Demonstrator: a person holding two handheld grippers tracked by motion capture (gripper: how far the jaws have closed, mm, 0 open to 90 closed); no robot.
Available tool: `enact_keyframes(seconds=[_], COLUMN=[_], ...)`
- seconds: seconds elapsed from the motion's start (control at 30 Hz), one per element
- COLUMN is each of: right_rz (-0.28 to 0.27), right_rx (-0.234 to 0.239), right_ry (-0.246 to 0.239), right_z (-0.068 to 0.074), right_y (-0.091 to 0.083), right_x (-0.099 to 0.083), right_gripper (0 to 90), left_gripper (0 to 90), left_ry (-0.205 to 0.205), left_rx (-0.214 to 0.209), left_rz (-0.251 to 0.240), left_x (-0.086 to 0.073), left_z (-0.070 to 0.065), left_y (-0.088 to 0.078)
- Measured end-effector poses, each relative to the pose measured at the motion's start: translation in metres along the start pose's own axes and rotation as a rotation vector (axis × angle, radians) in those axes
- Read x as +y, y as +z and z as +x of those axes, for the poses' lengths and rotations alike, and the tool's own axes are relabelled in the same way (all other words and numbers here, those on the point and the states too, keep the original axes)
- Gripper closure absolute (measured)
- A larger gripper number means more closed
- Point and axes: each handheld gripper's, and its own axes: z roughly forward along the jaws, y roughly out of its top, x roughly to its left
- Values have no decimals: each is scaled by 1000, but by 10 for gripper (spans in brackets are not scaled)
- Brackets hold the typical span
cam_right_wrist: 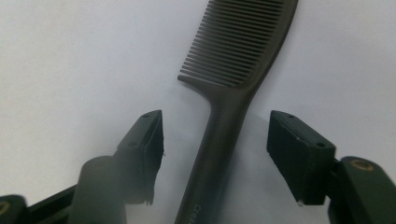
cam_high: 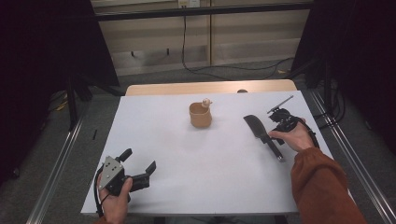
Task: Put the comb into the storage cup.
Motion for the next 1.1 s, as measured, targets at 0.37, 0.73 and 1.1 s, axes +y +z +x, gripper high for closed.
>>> enact_keyframes(seconds=[0.37, 0.73, 1.1], right_rz=[40, 83, 100], right_rx=[-14, -57, -99], right_ry=[16, 24, 52], right_z=[-2, 1, 4], right_y=[7, 11, 12], right_x=[3, 8, 11], right_gripper=[542, 657, 724], left_gripper=[23, 23, 23], left_ry=[-4, -1, -4], left_rx=[-1, -4, -8], left_rz=[-1, 0, 1], left_x=[0, 0, 0], left_z=[0, -1, 0], left_y=[0, 1, 0])
